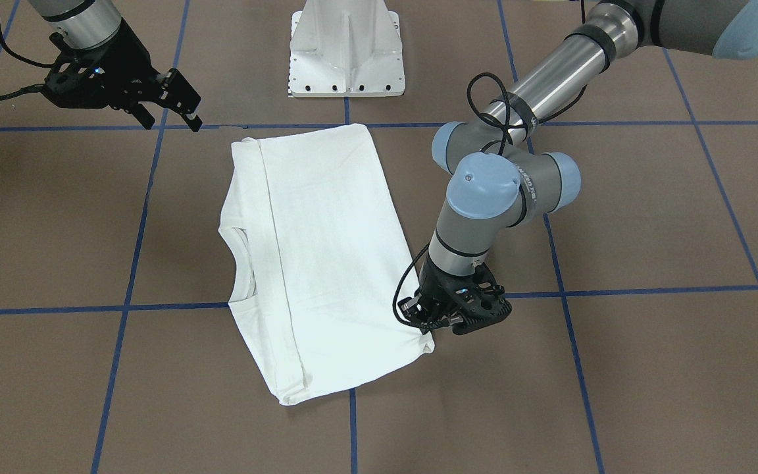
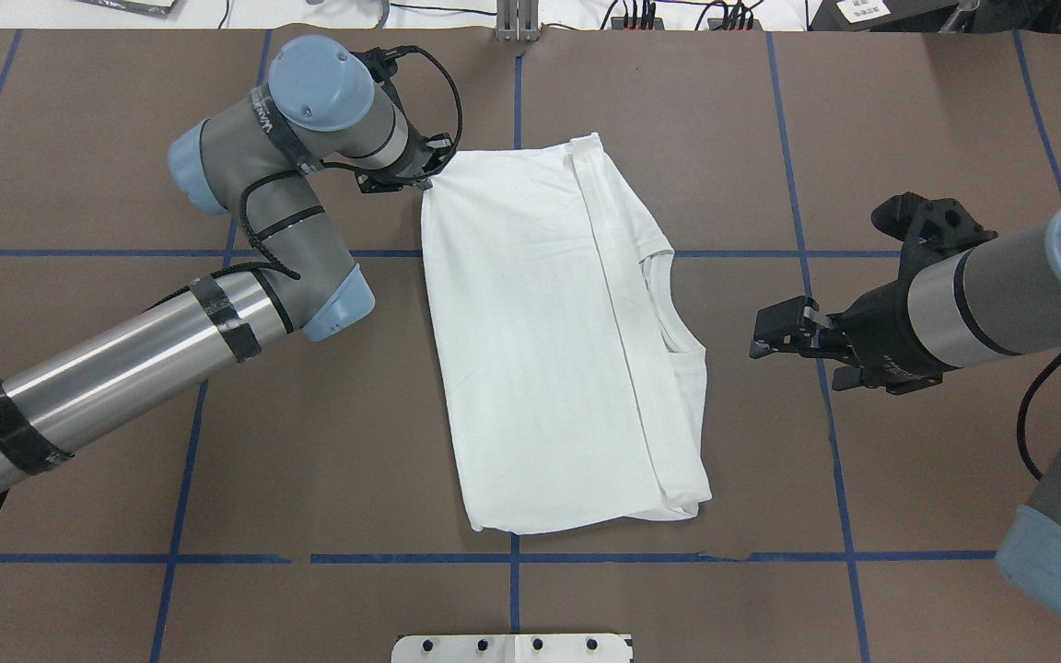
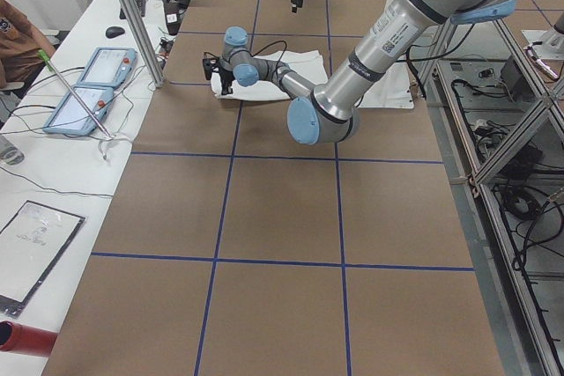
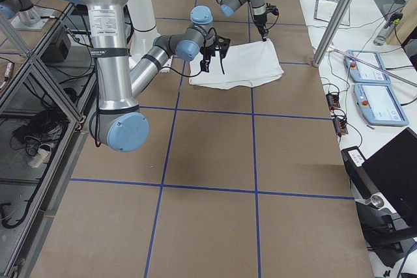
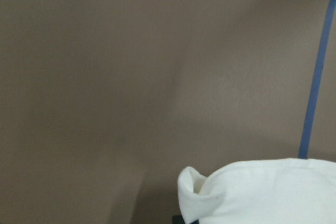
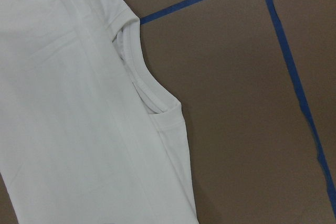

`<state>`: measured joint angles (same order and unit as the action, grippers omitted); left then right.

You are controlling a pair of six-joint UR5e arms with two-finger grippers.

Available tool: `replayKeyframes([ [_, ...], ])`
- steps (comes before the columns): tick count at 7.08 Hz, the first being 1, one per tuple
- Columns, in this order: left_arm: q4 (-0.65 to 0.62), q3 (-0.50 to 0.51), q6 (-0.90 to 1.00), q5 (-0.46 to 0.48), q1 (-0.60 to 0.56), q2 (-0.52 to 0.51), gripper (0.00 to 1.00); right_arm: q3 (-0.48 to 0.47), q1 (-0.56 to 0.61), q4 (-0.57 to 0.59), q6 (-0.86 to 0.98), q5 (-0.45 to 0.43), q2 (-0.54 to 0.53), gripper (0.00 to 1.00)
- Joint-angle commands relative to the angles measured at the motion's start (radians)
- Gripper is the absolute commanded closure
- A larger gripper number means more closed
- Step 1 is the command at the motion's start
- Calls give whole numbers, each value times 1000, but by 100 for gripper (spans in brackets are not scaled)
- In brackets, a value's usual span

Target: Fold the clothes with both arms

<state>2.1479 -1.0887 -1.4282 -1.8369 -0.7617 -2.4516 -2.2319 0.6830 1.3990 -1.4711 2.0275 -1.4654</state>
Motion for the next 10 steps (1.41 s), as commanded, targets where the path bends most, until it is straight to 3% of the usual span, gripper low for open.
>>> replayKeyframes([
  [1,148,171,38,43,-11,-97,100,9,0,0,0,-22,2,0],
  [2,243,244,37,82,-8,-116,100,12,-2,0,0,-35,3,0],
  [4,290,292,38,128,-7,-119,100,12,-5,0,0,-44,8,0],
  [5,291,290,43,130,-5,-116,2,14,-11,0,0,-73,10,0],
  [7,291,279,87,117,-30,-116,0,61,-13,5,30,-84,55,0],
  [9,217,78,118,-46,-71,15,0,132,-10,15,156,-87,123,0],
  [10,163,-50,127,-62,-71,99,0,158,-7,93,284,-87,172,0],
])
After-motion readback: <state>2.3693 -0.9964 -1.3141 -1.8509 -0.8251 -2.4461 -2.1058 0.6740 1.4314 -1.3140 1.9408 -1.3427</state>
